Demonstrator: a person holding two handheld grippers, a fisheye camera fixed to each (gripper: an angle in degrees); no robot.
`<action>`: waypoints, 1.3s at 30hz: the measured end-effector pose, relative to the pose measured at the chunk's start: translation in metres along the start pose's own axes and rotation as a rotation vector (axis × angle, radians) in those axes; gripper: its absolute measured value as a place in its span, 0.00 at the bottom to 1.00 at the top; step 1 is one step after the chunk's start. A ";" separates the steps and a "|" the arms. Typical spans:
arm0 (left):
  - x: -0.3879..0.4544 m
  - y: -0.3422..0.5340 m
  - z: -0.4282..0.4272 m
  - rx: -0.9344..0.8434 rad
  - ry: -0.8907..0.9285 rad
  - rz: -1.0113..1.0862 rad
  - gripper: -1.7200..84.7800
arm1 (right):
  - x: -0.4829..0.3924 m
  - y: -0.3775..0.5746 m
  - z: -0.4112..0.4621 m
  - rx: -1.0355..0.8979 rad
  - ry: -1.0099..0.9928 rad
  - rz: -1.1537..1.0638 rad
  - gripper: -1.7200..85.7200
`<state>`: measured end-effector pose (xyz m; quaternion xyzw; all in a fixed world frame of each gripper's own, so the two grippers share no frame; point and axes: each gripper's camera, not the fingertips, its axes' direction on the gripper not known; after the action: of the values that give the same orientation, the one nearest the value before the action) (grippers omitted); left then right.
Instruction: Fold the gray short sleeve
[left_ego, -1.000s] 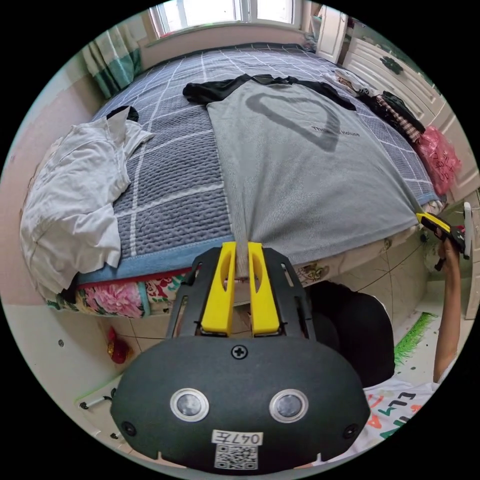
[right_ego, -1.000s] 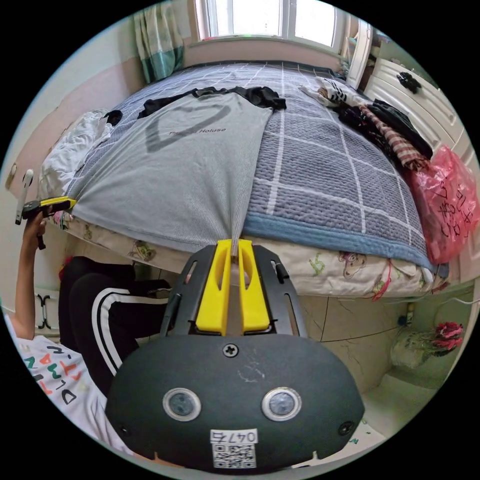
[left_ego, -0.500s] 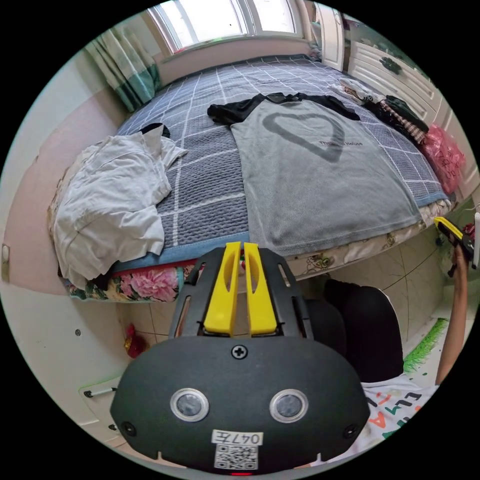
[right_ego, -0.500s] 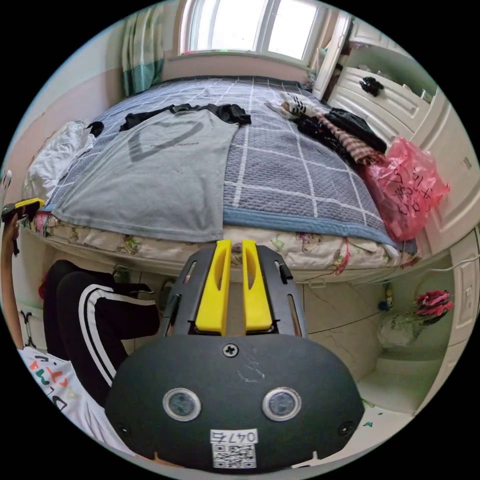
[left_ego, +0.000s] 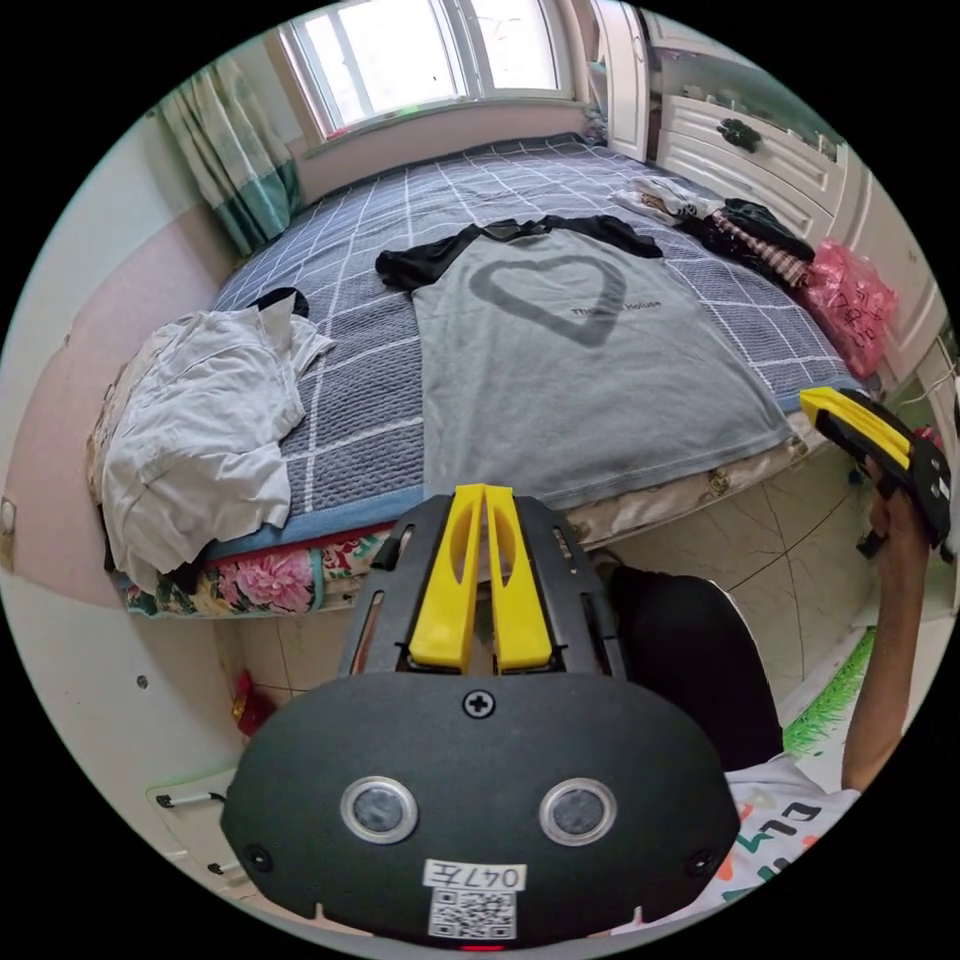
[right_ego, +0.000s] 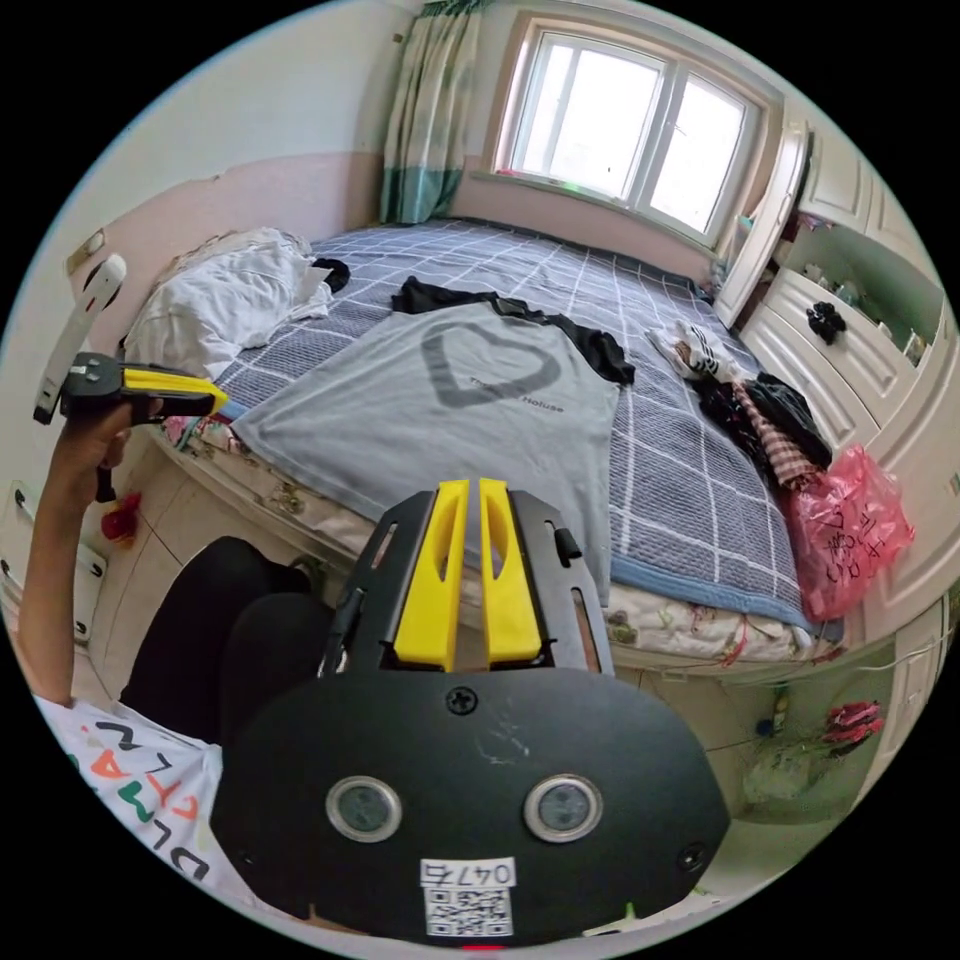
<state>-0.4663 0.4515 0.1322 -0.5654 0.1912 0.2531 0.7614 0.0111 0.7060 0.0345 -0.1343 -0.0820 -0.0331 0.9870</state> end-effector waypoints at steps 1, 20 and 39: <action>0.002 0.002 -0.001 0.002 0.000 0.004 0.01 | -0.009 0.001 -0.001 0.004 -0.014 -0.009 0.01; -0.010 0.056 -0.010 0.039 0.002 -0.036 0.01 | -0.030 0.031 -0.021 0.058 -0.002 0.021 0.01; 0.008 0.032 -0.009 0.066 0.060 0.047 0.01 | -0.036 -0.003 0.005 0.146 -0.042 -0.009 0.01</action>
<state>-0.4791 0.4521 0.1007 -0.5427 0.2354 0.2473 0.7674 -0.0257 0.7064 0.0342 -0.0622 -0.1052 -0.0285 0.9921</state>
